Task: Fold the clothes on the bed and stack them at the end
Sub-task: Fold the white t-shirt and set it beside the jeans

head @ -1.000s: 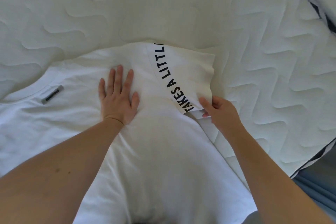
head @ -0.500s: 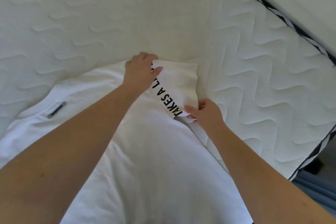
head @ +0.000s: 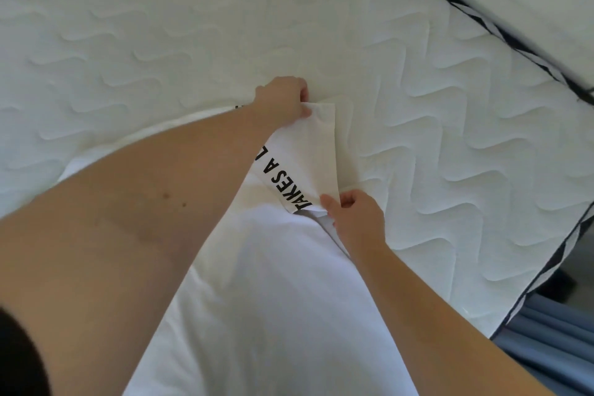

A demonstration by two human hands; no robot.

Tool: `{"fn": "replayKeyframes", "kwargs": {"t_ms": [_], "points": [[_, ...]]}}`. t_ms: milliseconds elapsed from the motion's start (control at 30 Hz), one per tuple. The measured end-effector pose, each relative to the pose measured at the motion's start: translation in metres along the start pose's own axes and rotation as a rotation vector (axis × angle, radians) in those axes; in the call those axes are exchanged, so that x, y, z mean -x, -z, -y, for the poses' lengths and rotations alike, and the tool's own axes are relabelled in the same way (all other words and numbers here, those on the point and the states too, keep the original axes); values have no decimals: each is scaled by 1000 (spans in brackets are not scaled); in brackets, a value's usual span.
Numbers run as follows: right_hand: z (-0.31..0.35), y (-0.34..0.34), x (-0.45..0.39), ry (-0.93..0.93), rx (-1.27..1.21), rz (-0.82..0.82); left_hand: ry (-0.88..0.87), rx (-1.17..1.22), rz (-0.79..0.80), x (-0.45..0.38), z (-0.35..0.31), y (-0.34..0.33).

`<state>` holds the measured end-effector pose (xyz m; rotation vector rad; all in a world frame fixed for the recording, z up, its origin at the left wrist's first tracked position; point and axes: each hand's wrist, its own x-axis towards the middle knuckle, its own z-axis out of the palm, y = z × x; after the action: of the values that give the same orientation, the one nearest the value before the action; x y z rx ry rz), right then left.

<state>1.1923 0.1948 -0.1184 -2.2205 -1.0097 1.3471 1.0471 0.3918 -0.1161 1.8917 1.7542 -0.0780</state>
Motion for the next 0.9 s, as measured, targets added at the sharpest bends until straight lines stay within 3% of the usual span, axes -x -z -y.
{"fn": "replayKeyframes", "kwargs": {"t_ms": [100, 200, 333, 433, 567, 700, 900], "points": [[3, -2, 7, 81, 74, -163, -16, 13, -144, 13, 0, -9], [7, -14, 24, 411, 178, -348, -69, 150, -322, 48, 11, -12], [13, -47, 42, 788, 453, -219, -98, 276, -469, 127, 48, -35], [11, -60, 36, 803, 613, -171, -78, 122, -446, 186, 79, -67], [-4, -64, 18, 805, 589, -122, 21, -84, -340, 231, 95, -114], [-25, -71, 8, 882, 558, -218, 125, -132, -271, 231, 97, -136], [-39, -84, -4, 932, 625, -313, 96, -211, -287, 220, 108, -151]]}}
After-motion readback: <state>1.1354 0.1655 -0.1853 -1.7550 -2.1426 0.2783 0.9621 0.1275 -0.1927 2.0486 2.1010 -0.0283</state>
